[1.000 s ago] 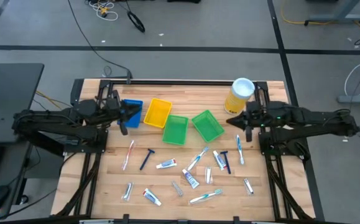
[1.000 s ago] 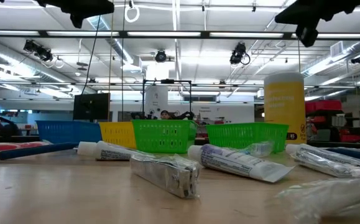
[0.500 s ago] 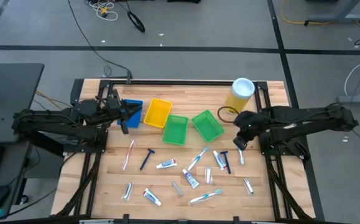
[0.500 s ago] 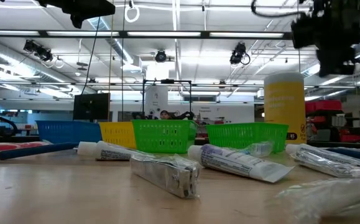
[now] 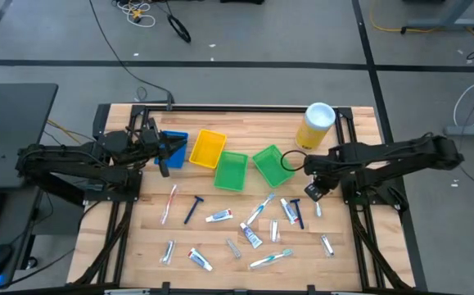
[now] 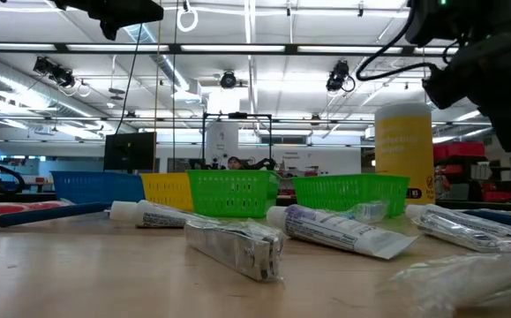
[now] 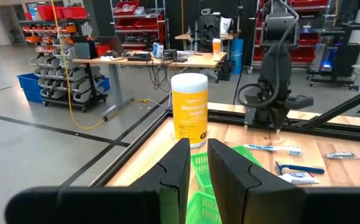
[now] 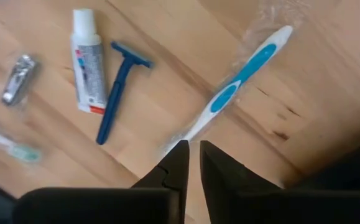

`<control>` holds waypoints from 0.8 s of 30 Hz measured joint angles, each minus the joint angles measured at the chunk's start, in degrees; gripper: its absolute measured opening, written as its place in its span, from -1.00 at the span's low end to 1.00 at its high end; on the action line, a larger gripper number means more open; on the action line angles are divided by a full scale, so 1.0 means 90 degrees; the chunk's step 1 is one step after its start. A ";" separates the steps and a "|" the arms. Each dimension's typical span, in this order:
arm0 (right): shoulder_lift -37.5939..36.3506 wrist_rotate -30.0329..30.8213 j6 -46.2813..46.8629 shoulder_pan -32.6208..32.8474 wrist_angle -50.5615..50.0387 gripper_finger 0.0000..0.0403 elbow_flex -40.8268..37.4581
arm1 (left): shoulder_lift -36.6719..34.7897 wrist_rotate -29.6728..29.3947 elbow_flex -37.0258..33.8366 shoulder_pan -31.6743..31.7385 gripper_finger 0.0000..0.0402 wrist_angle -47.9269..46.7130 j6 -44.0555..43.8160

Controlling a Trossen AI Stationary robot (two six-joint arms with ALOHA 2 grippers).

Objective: Pick & Place Travel size toiletries
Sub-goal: Put the blue toothbrush into the right green bin

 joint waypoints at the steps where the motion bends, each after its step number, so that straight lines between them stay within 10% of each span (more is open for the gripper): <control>1: 0.0065 0.0046 -0.0001 0.0000 -0.0009 -0.75 0.0000 | 0.0000 0.0000 0.0000 0.0000 -0.67 0.0002 0.0000; 24: 0.0561 0.0219 -0.0362 0.0000 -0.0004 -0.62 -0.0010 | 0.0000 0.0000 0.0002 0.0000 -0.67 0.0006 -0.0032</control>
